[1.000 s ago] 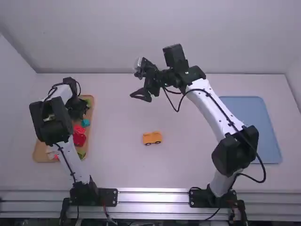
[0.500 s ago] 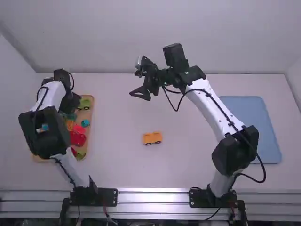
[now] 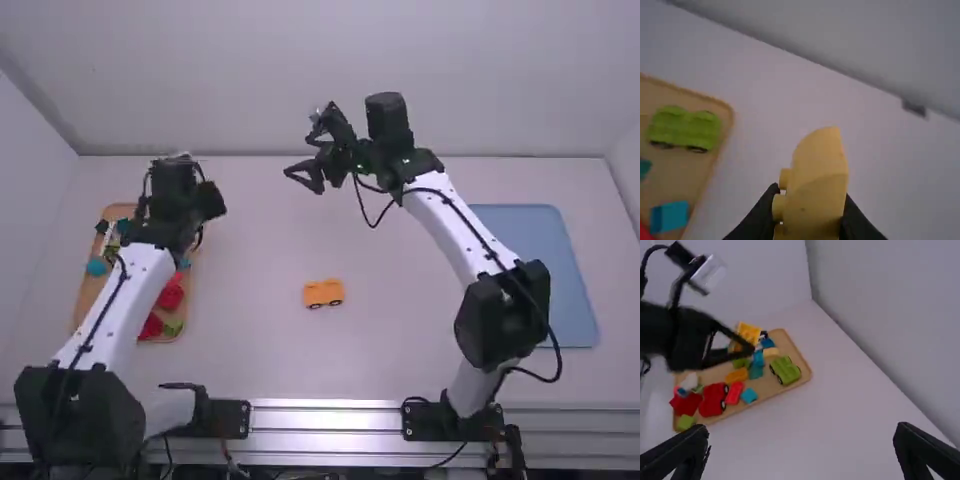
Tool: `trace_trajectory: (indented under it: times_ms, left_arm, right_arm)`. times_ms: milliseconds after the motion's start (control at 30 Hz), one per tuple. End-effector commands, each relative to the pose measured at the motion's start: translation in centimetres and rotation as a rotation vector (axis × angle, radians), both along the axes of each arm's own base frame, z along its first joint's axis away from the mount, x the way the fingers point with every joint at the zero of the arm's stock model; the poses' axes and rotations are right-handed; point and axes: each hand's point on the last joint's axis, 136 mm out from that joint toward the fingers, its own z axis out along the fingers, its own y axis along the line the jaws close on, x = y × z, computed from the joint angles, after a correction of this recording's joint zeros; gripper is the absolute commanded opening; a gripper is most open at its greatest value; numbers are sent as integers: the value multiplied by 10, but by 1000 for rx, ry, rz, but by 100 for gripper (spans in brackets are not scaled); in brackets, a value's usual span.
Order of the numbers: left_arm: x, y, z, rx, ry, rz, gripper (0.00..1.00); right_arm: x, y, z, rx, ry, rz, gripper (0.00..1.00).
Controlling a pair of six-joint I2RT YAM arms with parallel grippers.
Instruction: Assemble lego blocks to make yellow taxi
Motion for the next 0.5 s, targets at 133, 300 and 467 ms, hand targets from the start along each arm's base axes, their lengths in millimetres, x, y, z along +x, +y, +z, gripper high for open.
trace_trajectory:
  times_ms: [133,300,467]
  left_arm:
    - [-17,-79,-2,115,-155,-545,4]
    - [-24,-111,0,136,-287,-752,3]
    - [-27,-125,1,140,-329,-799,2]
  right_arm:
    - [-15,-12,-36,132,246,67,99]
    - [-34,-19,-52,215,354,151,99]
    - [-41,-20,-60,233,399,169,99]
